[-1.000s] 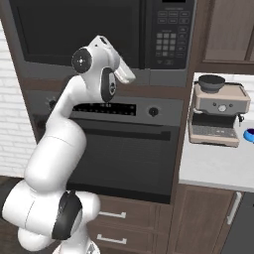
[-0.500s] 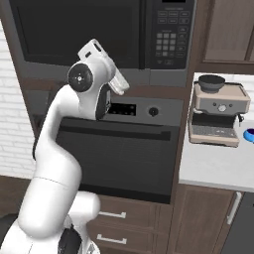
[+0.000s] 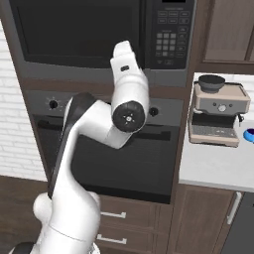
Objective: Pick the tomato from the sink and place it in the bowl. Then pick the bowl and place it in the microwave. Then close the microwave door and press the start button.
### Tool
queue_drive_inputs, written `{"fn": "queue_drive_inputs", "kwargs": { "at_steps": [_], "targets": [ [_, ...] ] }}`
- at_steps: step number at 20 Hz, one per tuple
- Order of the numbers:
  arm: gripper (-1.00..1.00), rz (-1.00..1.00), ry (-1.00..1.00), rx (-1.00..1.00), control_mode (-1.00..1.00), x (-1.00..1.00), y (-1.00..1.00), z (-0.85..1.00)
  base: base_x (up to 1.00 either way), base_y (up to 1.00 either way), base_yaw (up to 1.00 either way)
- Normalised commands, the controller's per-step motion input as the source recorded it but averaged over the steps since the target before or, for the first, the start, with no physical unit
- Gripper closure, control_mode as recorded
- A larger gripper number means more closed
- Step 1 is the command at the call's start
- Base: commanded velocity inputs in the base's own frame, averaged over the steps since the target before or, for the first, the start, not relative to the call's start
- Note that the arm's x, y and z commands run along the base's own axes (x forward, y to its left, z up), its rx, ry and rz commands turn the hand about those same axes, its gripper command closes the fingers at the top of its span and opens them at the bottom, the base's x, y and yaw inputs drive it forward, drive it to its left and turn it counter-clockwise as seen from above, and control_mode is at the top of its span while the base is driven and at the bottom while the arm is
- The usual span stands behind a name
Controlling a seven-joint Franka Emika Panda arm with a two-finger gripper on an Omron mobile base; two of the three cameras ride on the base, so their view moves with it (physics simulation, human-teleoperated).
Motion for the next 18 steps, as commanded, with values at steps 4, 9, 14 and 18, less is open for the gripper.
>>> {"fn": "queue_drive_inputs", "kwargs": {
  "at_steps": [4,9,14,18],
  "targets": [
    [1.00,0.15,0.00,0.37,-1.00,-0.13,-0.76,-0.09,0.00,0.00,0.00],
    [1.00,0.02,0.01,0.25,-1.00,0.30,-0.33,-0.03,0.00,0.00,0.00],
    [1.00,0.00,0.00,0.12,-1.00,0.70,-0.07,-0.17,0.00,0.00,0.00],
    [1.00,0.00,0.00,0.02,-1.00,0.83,-0.01,-0.13,0.00,0.00,0.00]
  ]
}}
